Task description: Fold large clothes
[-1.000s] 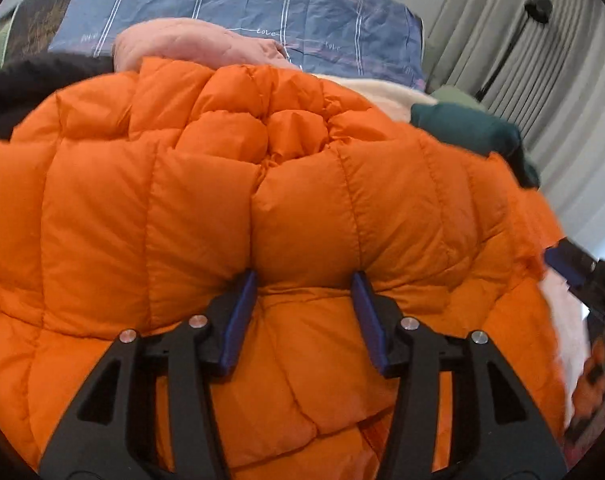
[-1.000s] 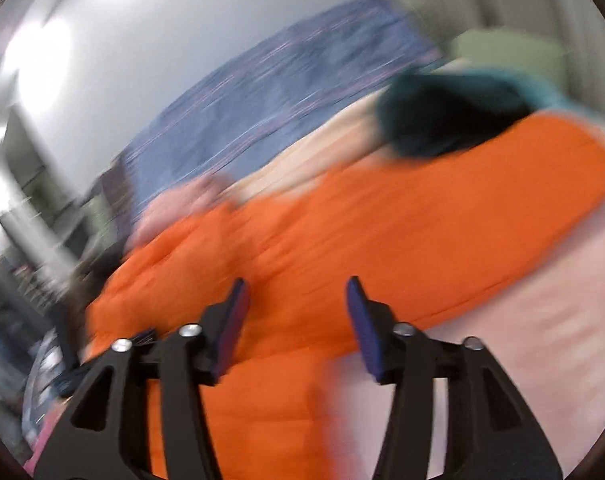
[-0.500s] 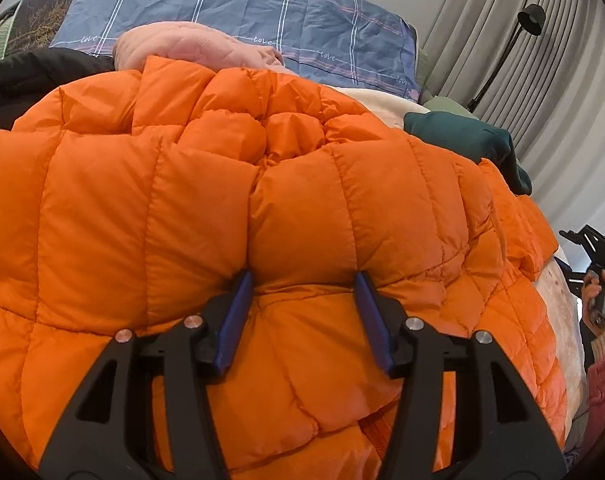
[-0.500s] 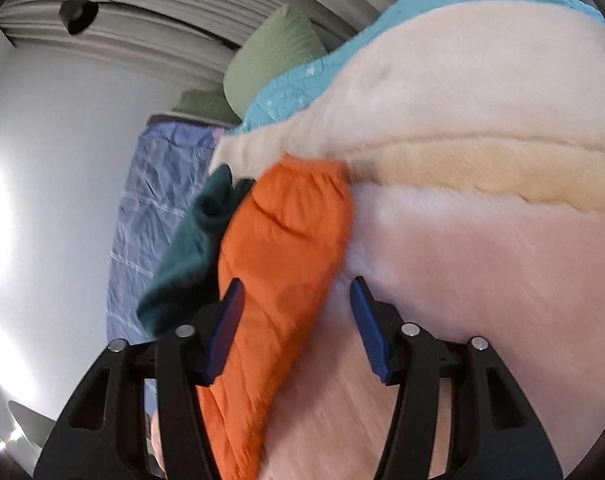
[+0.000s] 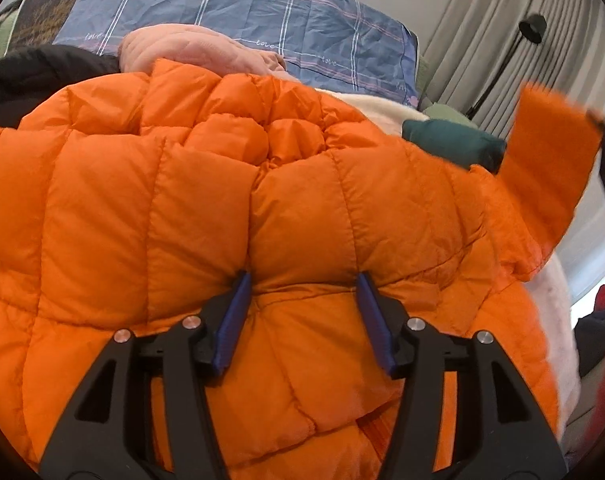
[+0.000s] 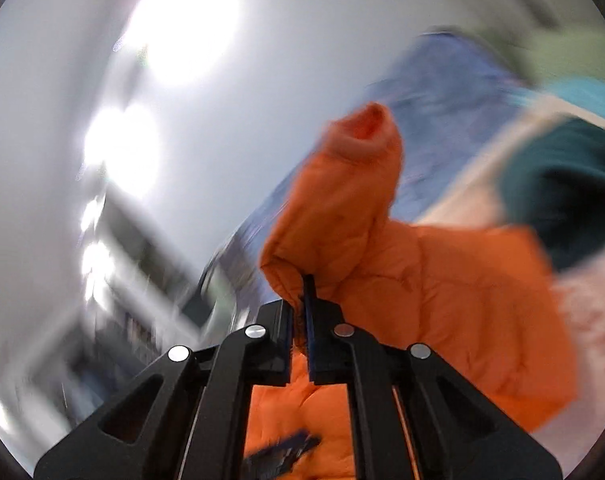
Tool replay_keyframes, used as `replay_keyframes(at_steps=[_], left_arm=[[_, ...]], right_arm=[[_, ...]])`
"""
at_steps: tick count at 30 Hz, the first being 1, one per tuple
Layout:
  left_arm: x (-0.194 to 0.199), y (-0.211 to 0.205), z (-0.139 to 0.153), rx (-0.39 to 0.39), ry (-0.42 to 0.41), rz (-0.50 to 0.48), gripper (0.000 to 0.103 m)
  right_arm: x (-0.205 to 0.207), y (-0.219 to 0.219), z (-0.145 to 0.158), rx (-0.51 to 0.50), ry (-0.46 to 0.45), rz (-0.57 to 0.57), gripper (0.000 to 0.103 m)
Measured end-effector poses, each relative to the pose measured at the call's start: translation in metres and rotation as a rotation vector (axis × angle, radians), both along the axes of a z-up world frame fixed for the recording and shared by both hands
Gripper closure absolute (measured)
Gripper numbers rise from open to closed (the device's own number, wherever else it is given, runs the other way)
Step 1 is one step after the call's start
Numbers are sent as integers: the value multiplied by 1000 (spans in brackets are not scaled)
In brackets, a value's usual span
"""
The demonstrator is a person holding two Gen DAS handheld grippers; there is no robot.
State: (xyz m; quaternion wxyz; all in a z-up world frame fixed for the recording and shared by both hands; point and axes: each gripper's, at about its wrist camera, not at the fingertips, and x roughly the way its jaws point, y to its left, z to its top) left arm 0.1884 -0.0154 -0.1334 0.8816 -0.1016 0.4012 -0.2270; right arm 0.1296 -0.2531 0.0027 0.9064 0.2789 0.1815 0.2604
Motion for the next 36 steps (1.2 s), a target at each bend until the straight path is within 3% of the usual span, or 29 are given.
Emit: replay_keyframes(at_steps=[3,6,10,14,17,20,22,23,24,26,27,30,32,34,36], left_arm=[[-8,23,15,-66,17,16,34],[-23,66,34,-182,3,58,31],[-44,120,51,-297,-27,100,25],[-51,143,50,-344,-10,101,19],[-40,138,34,-390,73,92,19],[-31,119,21,-367,131,65,22],[-24,97,15,-331,157,26,47],[-22,92,14,-332,164,13,83],[-19,86,16,-344,175,-8,92],[-17,83,31,-330,136,-11,93],[-18,83,49,-285,68,-2,93],[-18,101,96,-221,-66,26,93],[-15,117,115,-163,-115,61,93],[-12,129,116,-107,-129,87,92],[-8,140,99,-39,-94,119,84]], right_arm=[[2,76,-32,-149,74,163,94],[8,125,-92,-292,245,245,90],[8,138,-147,-261,438,275,85],[-8,155,-154,-303,443,299,84],[0,148,-152,-321,429,297,82],[-8,150,-151,-335,419,280,79],[-12,148,-148,-363,414,265,77],[-12,136,-143,-368,408,266,76],[-14,128,-138,-371,395,272,70],[-17,115,-124,-350,350,277,51],[-17,110,-116,-334,322,268,44],[-20,81,-91,-279,251,197,42],[-14,59,-84,-285,235,85,42],[-1,45,-94,-330,280,-26,42],[23,36,-125,-448,386,-133,42]])
